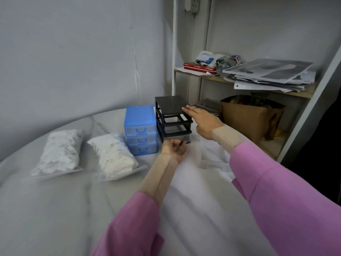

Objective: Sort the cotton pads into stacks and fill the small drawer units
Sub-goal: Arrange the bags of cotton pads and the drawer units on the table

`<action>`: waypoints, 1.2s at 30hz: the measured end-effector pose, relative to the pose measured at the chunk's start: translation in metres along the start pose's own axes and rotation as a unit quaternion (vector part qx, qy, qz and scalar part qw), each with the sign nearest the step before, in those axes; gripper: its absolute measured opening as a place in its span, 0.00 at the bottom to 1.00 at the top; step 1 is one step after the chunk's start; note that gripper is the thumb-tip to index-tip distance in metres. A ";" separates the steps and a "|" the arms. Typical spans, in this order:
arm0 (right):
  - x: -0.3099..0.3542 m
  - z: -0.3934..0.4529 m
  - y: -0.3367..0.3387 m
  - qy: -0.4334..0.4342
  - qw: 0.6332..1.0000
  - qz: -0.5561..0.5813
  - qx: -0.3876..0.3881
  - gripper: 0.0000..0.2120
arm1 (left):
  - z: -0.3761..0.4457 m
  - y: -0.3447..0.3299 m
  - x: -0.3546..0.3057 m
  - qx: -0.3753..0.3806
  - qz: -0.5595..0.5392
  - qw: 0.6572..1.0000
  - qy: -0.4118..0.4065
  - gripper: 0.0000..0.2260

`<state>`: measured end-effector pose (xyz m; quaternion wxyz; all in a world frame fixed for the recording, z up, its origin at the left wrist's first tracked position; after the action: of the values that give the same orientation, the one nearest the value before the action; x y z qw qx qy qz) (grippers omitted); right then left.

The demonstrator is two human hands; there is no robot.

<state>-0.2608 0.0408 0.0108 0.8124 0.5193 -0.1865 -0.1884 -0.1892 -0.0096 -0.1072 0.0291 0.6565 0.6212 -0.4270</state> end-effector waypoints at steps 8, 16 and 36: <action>0.004 0.003 -0.002 0.006 0.999 -0.038 -0.017 0.38 | -0.007 0.018 0.004 -0.017 0.087 0.996 -0.003 0.13; 0.006 0.001 -0.005 0.002 0.998 -0.054 -0.017 0.38 | -0.037 0.025 -0.037 -0.026 0.389 0.878 -0.276 0.09; 0.007 -0.003 -0.002 -0.004 0.997 -0.074 -0.001 0.39 | -0.062 0.022 -0.045 0.098 0.607 0.553 -0.563 0.11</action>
<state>-0.2532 0.0388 0.0081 0.7959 0.5302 -0.1505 -0.2506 -0.1319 -0.0153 -0.0524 0.5606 0.5024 -0.1130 -0.6485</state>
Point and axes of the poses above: each hand's wrist, its own z-axis towards the middle knuckle, its own y-axis out of the back of the hand, x = y × z, the point moved 8 cm from there along z, towards the middle knuckle, and after that the axes turned 13 degrees about -x, right-handed, at the moved point
